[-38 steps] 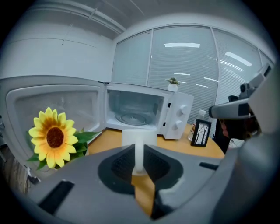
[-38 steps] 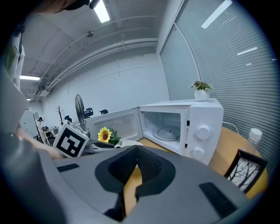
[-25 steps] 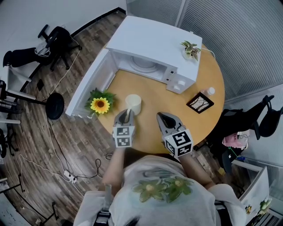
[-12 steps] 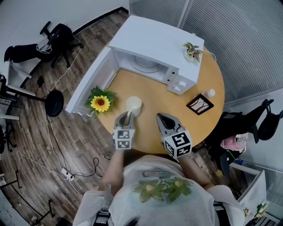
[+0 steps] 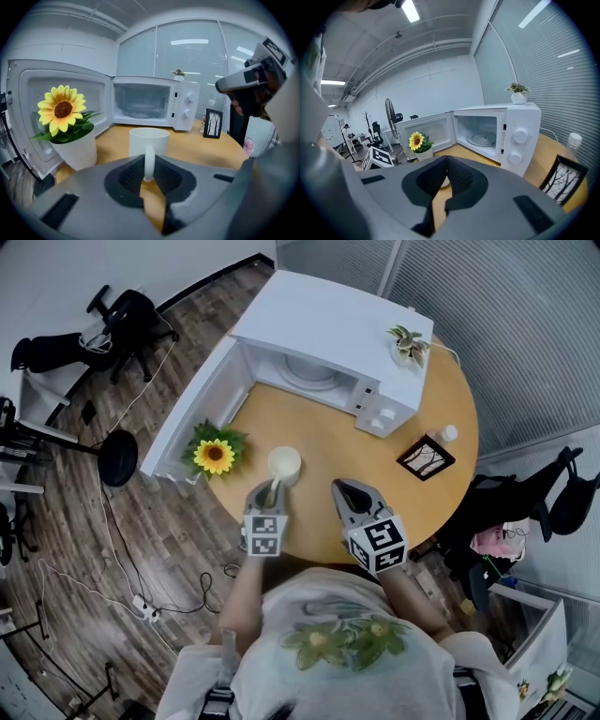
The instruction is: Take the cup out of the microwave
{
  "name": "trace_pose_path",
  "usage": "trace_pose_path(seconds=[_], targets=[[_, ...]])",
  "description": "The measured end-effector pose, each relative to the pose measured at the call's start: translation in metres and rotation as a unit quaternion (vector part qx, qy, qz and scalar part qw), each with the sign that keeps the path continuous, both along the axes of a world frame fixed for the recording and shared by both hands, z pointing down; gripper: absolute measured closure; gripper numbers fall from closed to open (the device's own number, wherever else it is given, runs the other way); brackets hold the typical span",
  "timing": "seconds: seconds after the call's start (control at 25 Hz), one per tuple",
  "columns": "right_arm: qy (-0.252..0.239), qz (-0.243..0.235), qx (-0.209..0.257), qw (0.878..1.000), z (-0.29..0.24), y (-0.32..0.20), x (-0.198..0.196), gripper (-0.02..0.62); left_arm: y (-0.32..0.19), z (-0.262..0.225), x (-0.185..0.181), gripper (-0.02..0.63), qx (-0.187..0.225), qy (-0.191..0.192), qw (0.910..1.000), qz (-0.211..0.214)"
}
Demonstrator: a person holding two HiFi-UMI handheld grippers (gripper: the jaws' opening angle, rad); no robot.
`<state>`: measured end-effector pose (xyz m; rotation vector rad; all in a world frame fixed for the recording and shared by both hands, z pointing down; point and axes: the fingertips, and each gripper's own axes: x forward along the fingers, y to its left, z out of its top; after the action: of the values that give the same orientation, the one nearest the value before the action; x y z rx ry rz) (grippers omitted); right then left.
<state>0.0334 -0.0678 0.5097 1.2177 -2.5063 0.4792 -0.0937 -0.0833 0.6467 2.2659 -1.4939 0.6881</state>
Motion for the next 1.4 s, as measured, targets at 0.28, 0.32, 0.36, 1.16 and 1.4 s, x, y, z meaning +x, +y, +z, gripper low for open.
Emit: trace_pose_path(seconds=[0.28, 0.32, 0.36, 1.16, 1.4], targets=[[0.001, -0.009, -0.001, 1.000, 0.001, 0.005, -0.005, 0.578, 0.003, 0.006, 0.000, 0.557, -0.007, -0.003, 1.0000, 0.002], [0.002, -0.010, -0.001, 1.000, 0.001, 0.006, -0.005, 0.578, 0.004, 0.008, 0.000, 0.557, -0.011, -0.006, 0.9999, 0.002], [0.002, -0.011, -0.001, 1.000, 0.001, 0.006, -0.005, 0.578, 0.006, 0.012, -0.001, 0.557, -0.016, -0.011, 0.9998, 0.002], [0.002, -0.015, -0.007, 1.000, 0.003, 0.014, -0.011, 0.578, 0.012, 0.016, 0.003, 0.522, -0.035, 0.000, 0.9993, 0.012], [0.000, -0.022, -0.007, 1.000, 0.001, 0.017, -0.017, 0.578, 0.017, 0.006, -0.001, 0.512, -0.027, 0.002, 0.9996, 0.006]])
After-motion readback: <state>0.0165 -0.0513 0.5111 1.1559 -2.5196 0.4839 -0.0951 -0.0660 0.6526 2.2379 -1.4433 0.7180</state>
